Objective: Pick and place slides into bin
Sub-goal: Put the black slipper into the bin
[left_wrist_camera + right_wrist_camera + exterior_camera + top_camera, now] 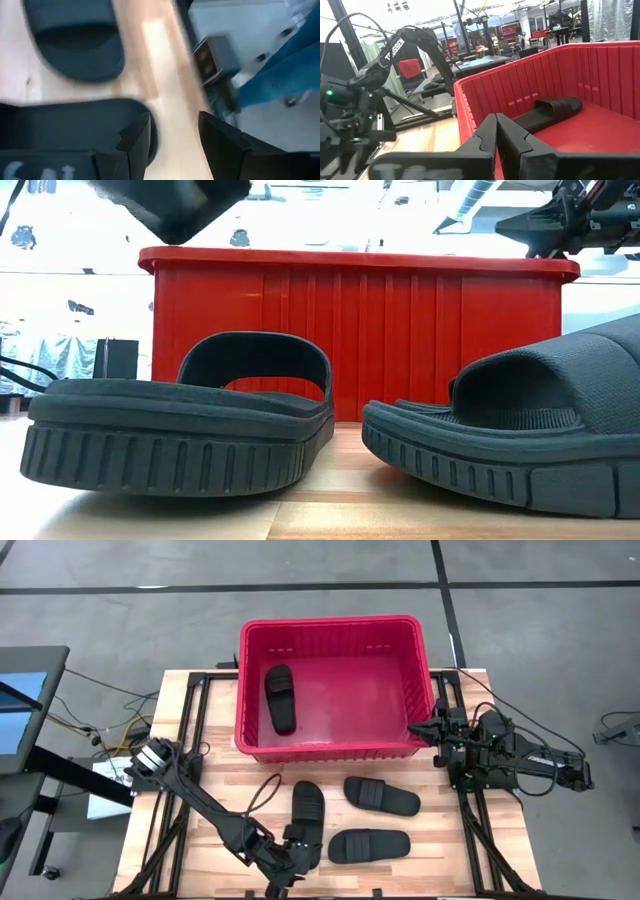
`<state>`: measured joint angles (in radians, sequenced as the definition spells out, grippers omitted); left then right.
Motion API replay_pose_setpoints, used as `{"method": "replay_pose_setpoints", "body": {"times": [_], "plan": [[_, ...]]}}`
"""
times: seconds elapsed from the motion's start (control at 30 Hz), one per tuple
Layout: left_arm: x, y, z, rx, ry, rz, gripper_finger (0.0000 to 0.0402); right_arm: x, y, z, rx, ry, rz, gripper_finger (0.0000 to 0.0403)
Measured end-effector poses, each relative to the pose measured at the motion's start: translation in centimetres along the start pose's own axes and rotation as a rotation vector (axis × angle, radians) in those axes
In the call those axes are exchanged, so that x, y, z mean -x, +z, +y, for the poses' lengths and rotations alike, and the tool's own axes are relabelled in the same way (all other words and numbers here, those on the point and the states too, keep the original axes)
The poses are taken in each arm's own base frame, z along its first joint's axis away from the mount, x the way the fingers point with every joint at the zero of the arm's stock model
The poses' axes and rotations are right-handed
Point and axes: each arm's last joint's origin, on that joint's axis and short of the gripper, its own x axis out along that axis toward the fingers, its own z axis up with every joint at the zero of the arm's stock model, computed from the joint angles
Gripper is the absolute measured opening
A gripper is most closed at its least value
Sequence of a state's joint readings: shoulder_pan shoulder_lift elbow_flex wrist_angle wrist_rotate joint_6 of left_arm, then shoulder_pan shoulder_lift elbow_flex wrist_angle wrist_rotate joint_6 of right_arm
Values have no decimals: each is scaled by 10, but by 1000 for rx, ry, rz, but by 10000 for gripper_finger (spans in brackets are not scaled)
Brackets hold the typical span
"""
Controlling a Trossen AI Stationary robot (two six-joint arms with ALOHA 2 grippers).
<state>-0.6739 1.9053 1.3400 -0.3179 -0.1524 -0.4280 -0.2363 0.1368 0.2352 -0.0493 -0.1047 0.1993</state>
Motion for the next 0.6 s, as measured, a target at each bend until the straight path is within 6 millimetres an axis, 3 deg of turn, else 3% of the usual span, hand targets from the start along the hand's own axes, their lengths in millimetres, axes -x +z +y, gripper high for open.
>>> {"method": "replay_pose_setpoints", "body": {"times": [0.6], "plan": [[-15, -16, 6, -62, 79, 117, 158, 0, 0, 0, -2, -1, 0, 0]]}}
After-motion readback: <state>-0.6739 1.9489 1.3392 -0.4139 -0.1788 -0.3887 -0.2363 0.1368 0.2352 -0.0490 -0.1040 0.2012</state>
